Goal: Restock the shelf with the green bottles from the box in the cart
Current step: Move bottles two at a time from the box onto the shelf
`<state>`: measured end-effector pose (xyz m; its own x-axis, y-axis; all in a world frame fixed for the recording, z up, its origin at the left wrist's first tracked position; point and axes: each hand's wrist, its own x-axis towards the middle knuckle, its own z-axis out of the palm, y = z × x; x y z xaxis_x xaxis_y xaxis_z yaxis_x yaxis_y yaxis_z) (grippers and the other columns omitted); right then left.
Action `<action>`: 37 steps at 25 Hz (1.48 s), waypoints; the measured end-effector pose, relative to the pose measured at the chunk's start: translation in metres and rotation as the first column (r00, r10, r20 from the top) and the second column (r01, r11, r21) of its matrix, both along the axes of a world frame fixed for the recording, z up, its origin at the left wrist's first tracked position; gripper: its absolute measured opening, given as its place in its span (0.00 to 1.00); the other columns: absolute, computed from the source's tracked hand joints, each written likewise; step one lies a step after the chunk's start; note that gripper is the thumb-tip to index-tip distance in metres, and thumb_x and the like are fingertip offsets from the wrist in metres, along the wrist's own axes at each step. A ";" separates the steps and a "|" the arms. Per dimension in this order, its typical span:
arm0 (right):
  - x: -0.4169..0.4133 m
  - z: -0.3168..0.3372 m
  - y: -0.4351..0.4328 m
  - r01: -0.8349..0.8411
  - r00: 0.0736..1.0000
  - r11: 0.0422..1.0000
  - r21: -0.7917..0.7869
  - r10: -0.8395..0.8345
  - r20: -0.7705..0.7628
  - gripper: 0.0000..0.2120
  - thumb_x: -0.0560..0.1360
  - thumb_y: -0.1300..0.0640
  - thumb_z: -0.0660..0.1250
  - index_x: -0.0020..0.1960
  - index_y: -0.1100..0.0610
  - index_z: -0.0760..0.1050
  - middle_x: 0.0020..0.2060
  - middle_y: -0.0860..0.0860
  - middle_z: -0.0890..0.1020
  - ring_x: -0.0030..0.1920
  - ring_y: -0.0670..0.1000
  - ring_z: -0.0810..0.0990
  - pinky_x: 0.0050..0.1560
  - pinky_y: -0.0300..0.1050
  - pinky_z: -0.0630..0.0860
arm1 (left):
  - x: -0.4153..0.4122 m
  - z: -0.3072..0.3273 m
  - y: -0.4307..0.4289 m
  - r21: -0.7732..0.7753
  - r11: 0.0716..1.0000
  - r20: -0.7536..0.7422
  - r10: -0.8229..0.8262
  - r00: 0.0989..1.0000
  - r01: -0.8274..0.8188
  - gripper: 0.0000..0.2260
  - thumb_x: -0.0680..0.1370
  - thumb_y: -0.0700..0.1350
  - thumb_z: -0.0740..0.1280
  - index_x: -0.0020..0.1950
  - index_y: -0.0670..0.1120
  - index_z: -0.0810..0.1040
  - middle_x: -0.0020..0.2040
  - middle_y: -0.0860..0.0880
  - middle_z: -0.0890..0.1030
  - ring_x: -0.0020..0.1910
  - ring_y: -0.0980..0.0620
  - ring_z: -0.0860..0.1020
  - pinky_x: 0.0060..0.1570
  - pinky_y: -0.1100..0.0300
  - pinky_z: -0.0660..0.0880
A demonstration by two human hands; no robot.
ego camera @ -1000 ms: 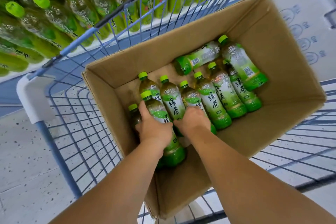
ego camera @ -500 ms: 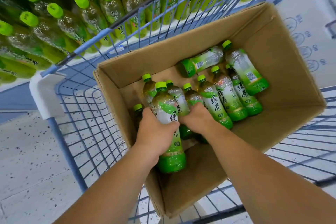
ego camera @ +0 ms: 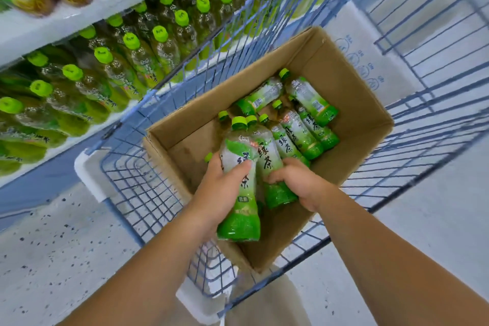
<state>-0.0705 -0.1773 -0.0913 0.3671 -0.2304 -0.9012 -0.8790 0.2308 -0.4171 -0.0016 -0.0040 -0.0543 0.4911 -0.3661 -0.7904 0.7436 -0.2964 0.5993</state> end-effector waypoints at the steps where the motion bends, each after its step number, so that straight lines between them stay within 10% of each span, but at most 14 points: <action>1: -0.003 0.013 0.005 0.032 0.999 0.999 -0.013 -0.032 0.041 0.39 0.61 0.59 0.74 0.70 0.60 0.69 0.57 0.57 0.83 0.56 0.59 0.82 0.62 0.60 0.77 | 0.002 0.011 0.005 -0.023 0.999 0.021 -0.028 0.999 0.029 0.22 0.68 0.57 0.75 0.59 0.60 0.75 0.51 0.53 0.85 0.48 0.50 0.85 0.43 0.48 0.82; 6: -0.016 0.052 0.035 0.176 0.967 0.977 -0.117 -0.149 0.209 0.31 0.62 0.51 0.75 0.63 0.55 0.74 0.51 0.53 0.85 0.49 0.54 0.85 0.52 0.58 0.82 | 0.011 0.042 0.033 0.020 0.981 0.186 -0.195 0.963 0.194 0.33 0.61 0.57 0.78 0.63 0.63 0.70 0.48 0.63 0.83 0.46 0.61 0.83 0.43 0.56 0.81; 9: -0.010 0.060 0.047 0.168 0.942 0.971 -0.171 -0.107 0.319 0.18 0.69 0.42 0.76 0.54 0.46 0.75 0.45 0.38 0.85 0.42 0.36 0.83 0.41 0.37 0.81 | 0.022 0.041 0.043 0.041 0.987 0.250 -0.159 0.955 0.154 0.33 0.62 0.54 0.77 0.64 0.61 0.71 0.51 0.56 0.83 0.47 0.57 0.84 0.44 0.52 0.82; 17: 0.003 0.080 0.080 0.121 0.897 0.980 -0.160 -0.039 0.440 0.26 0.63 0.36 0.75 0.57 0.46 0.78 0.49 0.46 0.86 0.50 0.49 0.85 0.54 0.59 0.81 | 0.022 0.052 0.074 -0.026 0.995 0.388 0.103 0.916 -0.101 0.22 0.65 0.49 0.75 0.56 0.60 0.75 0.44 0.57 0.85 0.41 0.55 0.85 0.31 0.61 0.79; 37: 0.219 0.119 0.322 -0.136 0.632 0.921 -0.364 0.364 0.684 0.23 0.57 0.50 0.73 0.53 0.48 0.77 0.42 0.47 0.86 0.41 0.49 0.85 0.40 0.53 0.83 | 0.167 0.093 0.349 -0.054 0.935 0.763 0.265 0.590 -0.351 0.22 0.65 0.46 0.77 0.52 0.63 0.75 0.43 0.60 0.83 0.38 0.61 0.82 0.30 0.71 0.74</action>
<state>0.1484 0.1445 0.0275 0.9509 -0.2020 -0.2343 -0.2687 -0.1639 -0.9492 0.1657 0.3448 0.0390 0.9930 -0.0259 -0.1151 0.1066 -0.2210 0.9694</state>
